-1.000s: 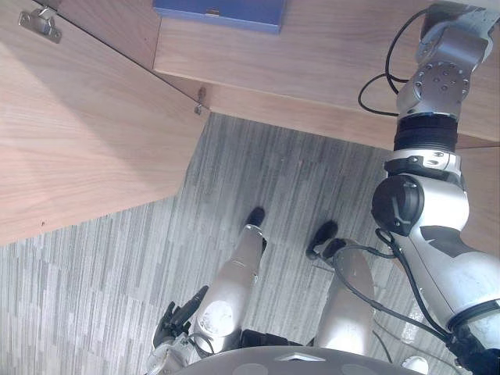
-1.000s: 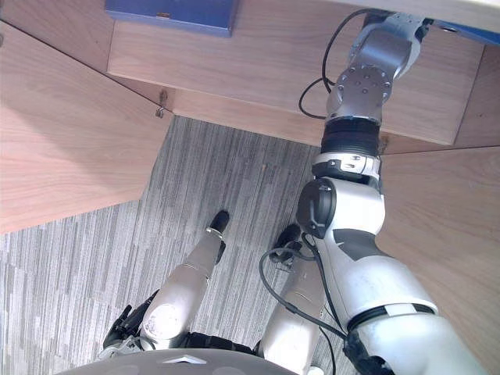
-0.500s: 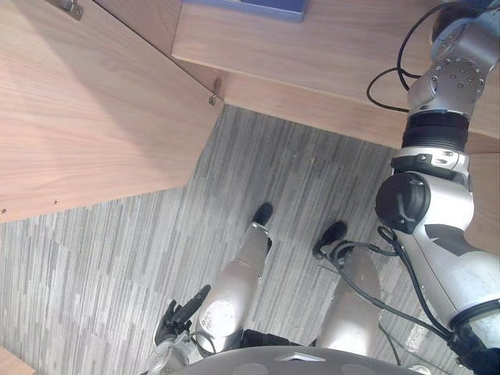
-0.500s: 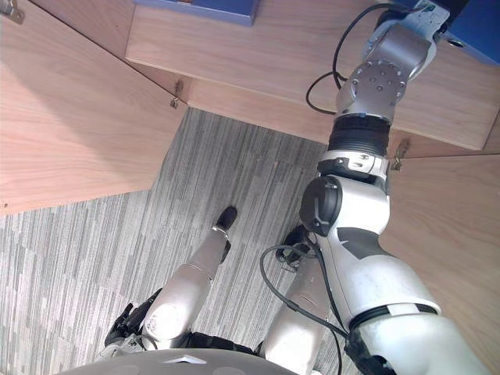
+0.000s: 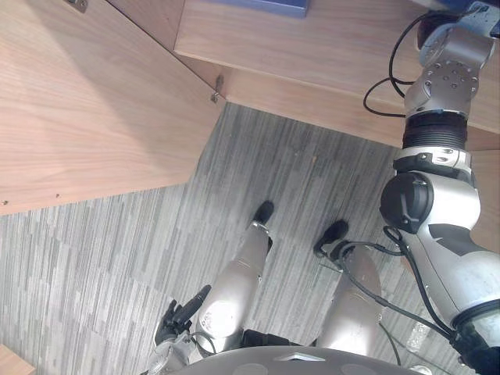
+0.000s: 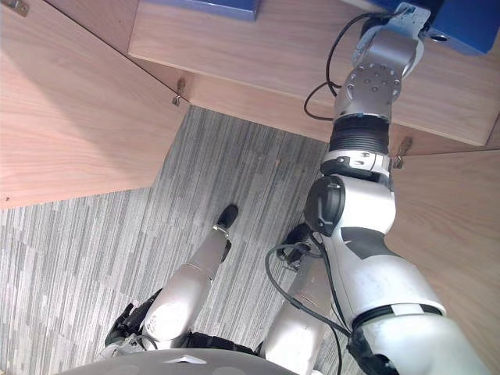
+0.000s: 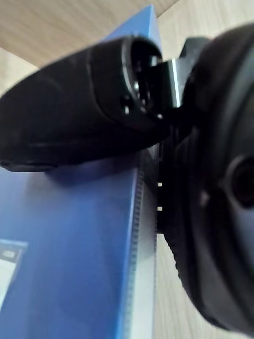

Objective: Walk over to the cabinet, pick up the folder, carry it to the office cabinet, place the folder inside the office cabinet, then close the office cabinet door

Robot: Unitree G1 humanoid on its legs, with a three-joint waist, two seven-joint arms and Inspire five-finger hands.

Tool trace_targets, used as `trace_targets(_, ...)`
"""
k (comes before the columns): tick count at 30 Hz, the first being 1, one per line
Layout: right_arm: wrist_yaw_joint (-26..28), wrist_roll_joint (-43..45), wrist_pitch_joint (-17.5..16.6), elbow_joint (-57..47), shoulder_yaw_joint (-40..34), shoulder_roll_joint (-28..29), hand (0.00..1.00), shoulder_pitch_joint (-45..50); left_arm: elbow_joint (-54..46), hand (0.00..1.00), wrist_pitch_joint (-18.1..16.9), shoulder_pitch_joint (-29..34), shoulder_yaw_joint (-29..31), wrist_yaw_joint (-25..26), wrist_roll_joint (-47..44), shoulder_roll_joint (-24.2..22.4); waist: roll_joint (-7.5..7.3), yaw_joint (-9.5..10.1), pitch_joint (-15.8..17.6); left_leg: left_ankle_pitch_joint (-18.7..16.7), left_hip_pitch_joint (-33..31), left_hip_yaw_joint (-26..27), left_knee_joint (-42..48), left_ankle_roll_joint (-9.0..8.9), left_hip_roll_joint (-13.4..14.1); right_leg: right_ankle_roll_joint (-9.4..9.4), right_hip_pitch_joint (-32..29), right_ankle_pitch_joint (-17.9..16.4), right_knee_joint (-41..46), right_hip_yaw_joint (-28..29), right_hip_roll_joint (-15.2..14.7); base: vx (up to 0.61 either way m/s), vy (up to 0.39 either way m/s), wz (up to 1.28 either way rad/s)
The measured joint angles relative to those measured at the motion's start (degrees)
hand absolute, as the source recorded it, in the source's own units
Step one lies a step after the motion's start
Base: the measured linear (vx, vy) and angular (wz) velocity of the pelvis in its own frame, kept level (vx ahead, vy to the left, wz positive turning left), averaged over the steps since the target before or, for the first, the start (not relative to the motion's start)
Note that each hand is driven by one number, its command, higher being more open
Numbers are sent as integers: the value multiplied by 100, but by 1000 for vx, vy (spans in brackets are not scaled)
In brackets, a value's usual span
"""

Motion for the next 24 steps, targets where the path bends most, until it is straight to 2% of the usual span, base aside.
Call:
trace_targets(5, 124, 4, 4, 94, 251, -115, 100, -14, -128, 100, 91, 2, 3, 39, -35, 3, -2, -10, 3, -112, -193, -19, 455, -150, -37, -22, -158, -15, 357, 16, -47, -46, 17, 5)
trace_targets(8, 209, 4, 28, 158, 455, -128, 100, -15, -193, 100, 100, 3, 0, 37, -35, 23, -3, -16, 4, -238, -225, -2, 659, -144, -30, 54, -153, -98, 437, 45, -30, -60, 45, -9)
trace_targets(10, 320, 0, 140, 164, 629, -213, 100, -16, -250, 100, 98, 3, -1, 16, -35, 27, -6, -18, 6, -335, -376, 51, 895, -113, -51, 108, -182, -326, 445, 74, -15, -75, 70, -7)
trace_targets(12, 417, -25, 291, 236, 766, -275, 100, -10, -260, 100, 103, 2, 0, -21, -35, 53, -9, -66, 10, -383, -503, 62, 1078, -107, -55, 119, -267, -338, 544, 71, -3, -110, 102, -1)
trace_targets(15, 664, -282, 920, 695, 1176, -481, 100, 6, -212, 100, 129, 6, -1, -111, -53, 69, -16, -126, 13, -383, -522, 82, 1153, -86, -57, 116, -270, -322, 589, 86, 0, -61, 58, 0)
trace_targets(18, 1199, -1368, 1832, 1098, 2075, -843, 100, 18, -175, 100, 122, 7, -1, -268, -52, 69, -19, -137, 15, -376, -472, 123, 1140, -80, -46, 110, -250, -309, 611, 120, 0, -23, 55, -3)
trace_targets(19, 1326, -1617, 2016, 1155, 2227, -906, 100, 18, -172, 100, 122, 9, 1, -312, -46, 70, -19, -139, 14, -376, -458, 131, 1137, -80, -42, 106, -240, -305, 613, 123, 0, 14, 42, -4)
trace_targets(20, 1664, -2147, 2356, 1256, 2539, -1013, 100, 18, -172, 100, 124, 16, 4, -400, -22, 77, -24, -147, 16, -376, -433, 143, 1129, -80, -33, 101, -224, -302, 612, 124, 1, 28, 43, -4)
trace_targets(22, 2175, -2878, 2745, 1567, 3001, -1097, 100, 30, -168, 100, 135, 18, 35, -555, 10, 82, -40, -158, 24, -376, -315, 147, 1059, -79, -1, 99, -95, -299, 541, 91, 16, 45, 46, -2)
trace_targets(24, 2486, -3390, 2941, 1797, 3345, -1133, 100, 100, -170, 100, 143, 26, 65, -668, 25, 93, -69, -160, 31, -373, -187, 131, 969, -75, 29, 99, 57, -293, 456, 28, 27, 42, 32, 2)
